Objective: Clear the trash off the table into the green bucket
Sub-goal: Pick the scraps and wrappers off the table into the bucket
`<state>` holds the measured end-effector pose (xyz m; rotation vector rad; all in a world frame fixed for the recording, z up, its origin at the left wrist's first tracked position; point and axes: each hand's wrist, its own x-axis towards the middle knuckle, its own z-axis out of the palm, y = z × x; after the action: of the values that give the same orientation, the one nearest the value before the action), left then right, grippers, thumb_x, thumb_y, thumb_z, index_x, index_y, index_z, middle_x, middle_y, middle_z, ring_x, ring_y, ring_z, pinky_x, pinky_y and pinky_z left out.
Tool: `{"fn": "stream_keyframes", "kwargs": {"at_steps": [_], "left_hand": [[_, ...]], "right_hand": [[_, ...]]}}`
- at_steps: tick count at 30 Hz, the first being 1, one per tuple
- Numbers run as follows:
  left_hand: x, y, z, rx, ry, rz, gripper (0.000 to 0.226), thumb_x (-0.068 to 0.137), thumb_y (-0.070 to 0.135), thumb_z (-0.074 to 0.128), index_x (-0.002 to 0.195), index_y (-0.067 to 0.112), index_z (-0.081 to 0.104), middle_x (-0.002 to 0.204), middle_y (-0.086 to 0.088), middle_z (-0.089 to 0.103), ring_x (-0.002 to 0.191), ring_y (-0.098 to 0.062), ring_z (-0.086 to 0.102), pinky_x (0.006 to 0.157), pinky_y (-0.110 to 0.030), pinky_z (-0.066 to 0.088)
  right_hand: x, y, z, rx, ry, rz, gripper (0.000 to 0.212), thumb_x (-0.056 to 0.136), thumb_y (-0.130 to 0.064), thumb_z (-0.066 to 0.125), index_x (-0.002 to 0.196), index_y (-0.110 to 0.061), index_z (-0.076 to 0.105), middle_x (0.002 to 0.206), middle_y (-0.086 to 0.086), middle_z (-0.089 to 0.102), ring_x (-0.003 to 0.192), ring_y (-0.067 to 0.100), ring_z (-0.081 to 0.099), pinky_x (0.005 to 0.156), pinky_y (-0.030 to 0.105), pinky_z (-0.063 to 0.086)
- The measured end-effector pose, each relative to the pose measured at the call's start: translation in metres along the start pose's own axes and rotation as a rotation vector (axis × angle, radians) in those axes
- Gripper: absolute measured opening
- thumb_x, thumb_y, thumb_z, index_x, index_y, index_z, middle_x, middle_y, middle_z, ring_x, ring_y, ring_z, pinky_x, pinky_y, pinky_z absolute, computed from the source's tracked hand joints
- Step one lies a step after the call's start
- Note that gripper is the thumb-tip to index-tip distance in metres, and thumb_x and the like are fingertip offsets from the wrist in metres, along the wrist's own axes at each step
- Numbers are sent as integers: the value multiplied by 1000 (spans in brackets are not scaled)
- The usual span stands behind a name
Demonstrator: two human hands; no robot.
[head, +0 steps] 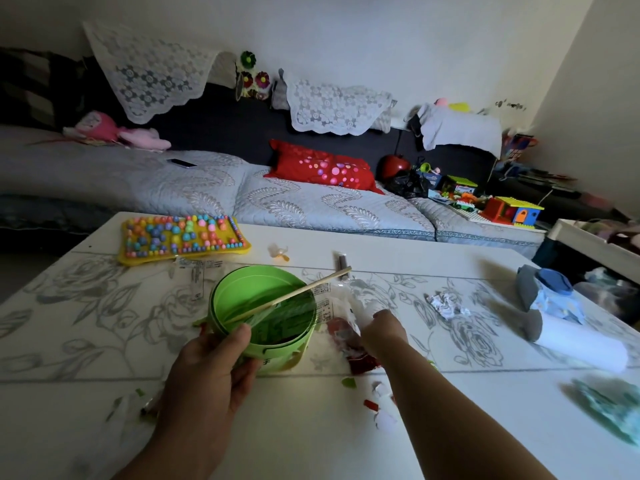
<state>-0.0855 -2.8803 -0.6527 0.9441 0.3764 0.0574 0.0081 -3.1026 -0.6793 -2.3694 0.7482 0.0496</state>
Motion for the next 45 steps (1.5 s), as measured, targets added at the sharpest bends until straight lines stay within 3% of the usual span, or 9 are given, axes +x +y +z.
{"fn": "stream_keyframes", "kwargs": {"at_steps": [3, 6, 9, 14, 19, 22, 27, 36, 45], "left_hand": [[-1, -1, 0, 9, -5, -4, 12, 84, 18, 66, 94, 16, 62, 84, -2, 64, 70, -18, 61, 37, -14, 43], [-3, -2, 0, 37, -6, -2, 21, 84, 19, 67, 103, 13, 61, 85, -3, 64, 68, -18, 61, 36, -14, 43], [-7, -1, 1, 72, -15, 20, 19, 84, 19, 67, 101, 13, 62, 82, -3, 67, 64, -16, 61, 37, -15, 44], [-11, 1, 1, 111, -20, 43, 14, 84, 21, 69, 92, 12, 64, 72, -4, 67, 56, -11, 62, 43, -17, 45], [-12, 1, 1, 106, -19, 36, 10, 84, 20, 69, 91, 14, 65, 75, -4, 69, 60, -13, 63, 47, -19, 46], [-14, 1, 1, 104, -19, 43, 7, 84, 18, 69, 87, 12, 65, 72, -4, 69, 60, -14, 63, 49, -20, 44], [-13, 1, 1, 117, -11, 51, 15, 81, 14, 70, 92, 6, 65, 72, -8, 68, 59, -16, 62, 52, -23, 42], [-15, 2, -1, 164, -43, 93, 16, 80, 17, 71, 92, 7, 64, 82, -11, 71, 62, -17, 66, 56, -27, 50], [-15, 6, -3, 118, -44, 31, 19, 81, 20, 71, 96, 12, 64, 86, -9, 72, 68, -17, 67, 55, -26, 49]], "right_hand": [[-7, 2, -13, 150, -45, -40, 48, 75, -56, 60, 82, -8, 67, 74, 5, 70, 72, 20, 68, 64, 24, 51], [-12, -4, -39, 443, -14, -160, 23, 75, -30, 72, 74, -7, 69, 62, 3, 70, 50, 12, 66, 54, 27, 55], [-22, -23, -80, 560, 191, -325, 19, 77, -25, 71, 66, -12, 63, 61, 4, 68, 56, 15, 67, 60, 28, 55], [-67, -75, -127, 837, 1, -670, 27, 90, -12, 57, 112, 3, 53, 97, 21, 70, 82, 32, 65, 84, 58, 52], [-123, -110, -108, 487, -404, -793, 24, 91, -27, 62, 98, -5, 56, 84, 13, 71, 71, 16, 66, 81, 33, 57], [-127, -115, -77, -1, -253, -775, 15, 85, -26, 69, 84, -18, 57, 64, -7, 63, 47, -3, 58, 47, 10, 45], [-137, -122, -43, -521, -96, -834, 23, 83, -33, 65, 97, -14, 65, 97, 7, 68, 98, 26, 62, 69, 23, 36], [-138, -126, -9, -718, -147, -875, 23, 88, -16, 53, 107, -10, 66, 107, 11, 67, 104, 30, 61, 80, 29, 46], [-137, -132, -49, -244, -275, -740, 60, 72, -22, 75, 127, -25, 52, 112, 4, 65, 97, 21, 62, 84, 31, 53]]}}
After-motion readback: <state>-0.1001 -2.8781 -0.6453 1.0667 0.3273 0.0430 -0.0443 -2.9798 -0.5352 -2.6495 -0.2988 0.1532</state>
